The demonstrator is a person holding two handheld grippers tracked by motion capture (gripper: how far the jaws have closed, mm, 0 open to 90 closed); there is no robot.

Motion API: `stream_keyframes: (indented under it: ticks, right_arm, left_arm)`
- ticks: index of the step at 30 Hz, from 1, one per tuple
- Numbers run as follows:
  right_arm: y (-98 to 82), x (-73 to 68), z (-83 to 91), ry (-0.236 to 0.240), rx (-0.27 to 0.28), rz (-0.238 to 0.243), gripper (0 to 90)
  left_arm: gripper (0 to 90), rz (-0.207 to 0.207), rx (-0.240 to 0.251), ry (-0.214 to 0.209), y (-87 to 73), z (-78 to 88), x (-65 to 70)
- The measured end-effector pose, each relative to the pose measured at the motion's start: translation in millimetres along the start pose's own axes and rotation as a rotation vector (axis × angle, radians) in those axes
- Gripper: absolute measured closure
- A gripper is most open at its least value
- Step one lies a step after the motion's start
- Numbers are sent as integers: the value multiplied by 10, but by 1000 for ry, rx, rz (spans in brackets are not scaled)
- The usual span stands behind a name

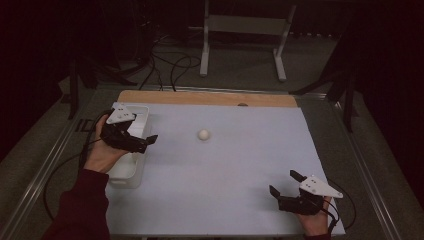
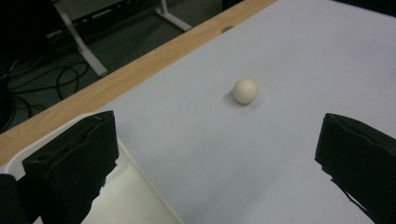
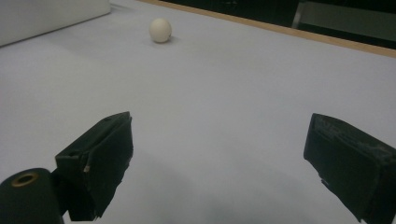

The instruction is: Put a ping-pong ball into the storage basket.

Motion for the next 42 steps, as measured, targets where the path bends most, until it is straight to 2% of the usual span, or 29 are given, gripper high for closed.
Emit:
stream_keyframes:
  ticks: [7, 18, 22, 35, 42]
  right_arm:
    - [8, -22, -26, 11, -1, 5, 80]
    - [33, 42, -95, 17, 4, -8, 80]
    - [33, 51, -118, 18, 3, 4, 80]
    - [59, 77, -120, 21, 26, 2, 80]
    - [58, 67, -117, 21, 33, 3, 80]
  left_arm:
    - [0, -7, 6, -19, 35, -64, 73]
    - [0, -1, 17, -32, 99, -140, 112]
    - [0, 0, 22, -38, 114, -165, 132]
    - [0, 2, 62, -52, 227, -244, 223]
    - [0, -4, 63, -64, 279, -294, 283]
Point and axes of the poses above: each handheld gripper's, and its own axes: z roughly backward along the jaws, y roughly out of its top, x roughly to its right, the point moved 5 cm from there along -z, roughly forward along the jaws, and after that the axes turned 3 degrees about z, right-handed, at the moved point
